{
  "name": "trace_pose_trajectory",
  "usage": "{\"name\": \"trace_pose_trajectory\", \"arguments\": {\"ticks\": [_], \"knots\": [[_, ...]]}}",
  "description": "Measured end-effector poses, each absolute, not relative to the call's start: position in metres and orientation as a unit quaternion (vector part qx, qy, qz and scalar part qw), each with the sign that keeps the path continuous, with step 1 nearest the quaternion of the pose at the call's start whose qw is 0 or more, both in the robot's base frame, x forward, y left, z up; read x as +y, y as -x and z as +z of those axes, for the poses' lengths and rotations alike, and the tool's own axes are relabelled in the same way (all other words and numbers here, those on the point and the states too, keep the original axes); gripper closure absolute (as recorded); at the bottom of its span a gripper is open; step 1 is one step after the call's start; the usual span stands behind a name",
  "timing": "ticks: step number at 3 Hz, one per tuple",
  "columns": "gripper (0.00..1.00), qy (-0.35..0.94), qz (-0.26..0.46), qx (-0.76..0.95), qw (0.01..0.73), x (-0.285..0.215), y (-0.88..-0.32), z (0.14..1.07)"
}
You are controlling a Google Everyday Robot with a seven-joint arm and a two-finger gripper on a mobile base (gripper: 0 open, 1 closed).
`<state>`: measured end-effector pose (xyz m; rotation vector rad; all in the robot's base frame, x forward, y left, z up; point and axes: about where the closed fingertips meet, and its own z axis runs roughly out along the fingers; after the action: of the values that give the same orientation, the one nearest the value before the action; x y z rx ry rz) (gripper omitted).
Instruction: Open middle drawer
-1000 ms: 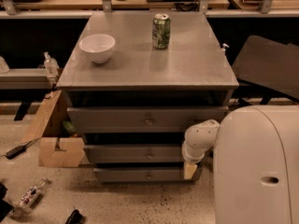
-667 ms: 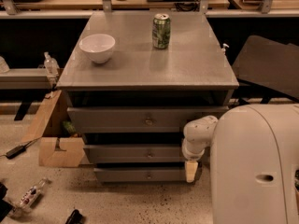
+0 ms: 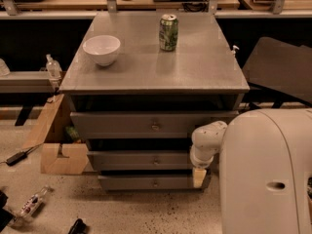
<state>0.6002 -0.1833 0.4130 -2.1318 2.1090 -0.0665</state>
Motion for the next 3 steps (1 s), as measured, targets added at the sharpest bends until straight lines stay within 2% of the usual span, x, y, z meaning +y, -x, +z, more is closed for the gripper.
{"name": "trace_pose_trajectory", "arguments": {"ticks": [1,3], "knots": [[0.46,0.709,-0.021,0.701,0.07,-0.1832,-0.5988,0.411],[0.92,0.709,-0.02,0.701,0.069,-0.183,-0.598,0.4159]]}}
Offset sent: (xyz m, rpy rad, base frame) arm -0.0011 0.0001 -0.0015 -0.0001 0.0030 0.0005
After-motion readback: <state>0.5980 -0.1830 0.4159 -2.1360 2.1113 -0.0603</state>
